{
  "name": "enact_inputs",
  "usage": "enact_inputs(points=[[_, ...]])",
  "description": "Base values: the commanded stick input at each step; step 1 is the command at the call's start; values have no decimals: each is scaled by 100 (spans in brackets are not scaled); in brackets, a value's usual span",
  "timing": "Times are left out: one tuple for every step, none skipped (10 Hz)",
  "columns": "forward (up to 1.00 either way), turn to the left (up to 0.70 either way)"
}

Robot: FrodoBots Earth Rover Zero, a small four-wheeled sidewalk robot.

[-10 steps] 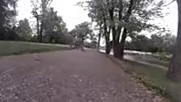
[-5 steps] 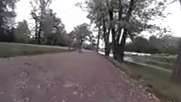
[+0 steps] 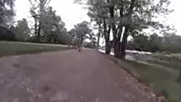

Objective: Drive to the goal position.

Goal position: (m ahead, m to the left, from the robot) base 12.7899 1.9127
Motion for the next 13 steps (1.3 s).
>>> enact_inputs(points=[[100,0],[100,0],[100,0],[100,0],[100,0],[100,0],[100,0],[100,0],[100,0],[100,0],[100,0],[100,0],[100,0]])
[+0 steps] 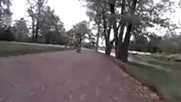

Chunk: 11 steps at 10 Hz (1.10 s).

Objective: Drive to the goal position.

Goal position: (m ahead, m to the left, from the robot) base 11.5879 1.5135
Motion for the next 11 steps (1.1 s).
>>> enact_inputs(points=[[100,0],[100,0],[100,0],[100,0],[100,0],[100,0],[100,0],[100,0],[100,0],[100,0],[100,0]])
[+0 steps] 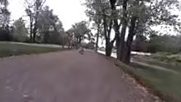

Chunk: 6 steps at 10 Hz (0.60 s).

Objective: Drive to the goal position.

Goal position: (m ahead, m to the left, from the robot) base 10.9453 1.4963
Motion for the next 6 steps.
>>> enact_inputs(points=[[100,0],[100,0],[100,0],[100,0],[100,0],[100,0]])
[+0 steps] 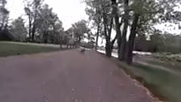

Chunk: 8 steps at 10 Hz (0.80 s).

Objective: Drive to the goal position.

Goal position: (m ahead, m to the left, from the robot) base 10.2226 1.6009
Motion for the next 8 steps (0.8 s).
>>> enact_inputs(points=[[100,0],[100,0],[100,0],[100,0],[100,0],[100,0],[100,0],[100,0]])
